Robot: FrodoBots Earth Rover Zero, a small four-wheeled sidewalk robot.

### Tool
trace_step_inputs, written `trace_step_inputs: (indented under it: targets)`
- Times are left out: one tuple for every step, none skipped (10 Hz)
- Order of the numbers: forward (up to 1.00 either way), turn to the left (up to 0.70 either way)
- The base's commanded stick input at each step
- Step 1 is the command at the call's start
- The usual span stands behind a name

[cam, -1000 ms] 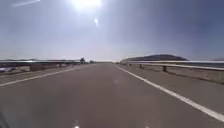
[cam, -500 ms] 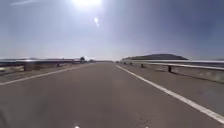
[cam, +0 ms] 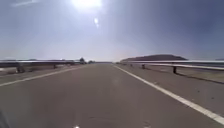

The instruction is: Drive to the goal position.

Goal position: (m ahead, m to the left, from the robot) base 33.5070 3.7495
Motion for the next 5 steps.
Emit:
trace_step_inputs:
  targets:
    - [1.00, 0.00]
    - [1.00, 0.00]
    - [1.00, 0.00]
    - [1.00, 0.00]
    - [1.00, 0.00]
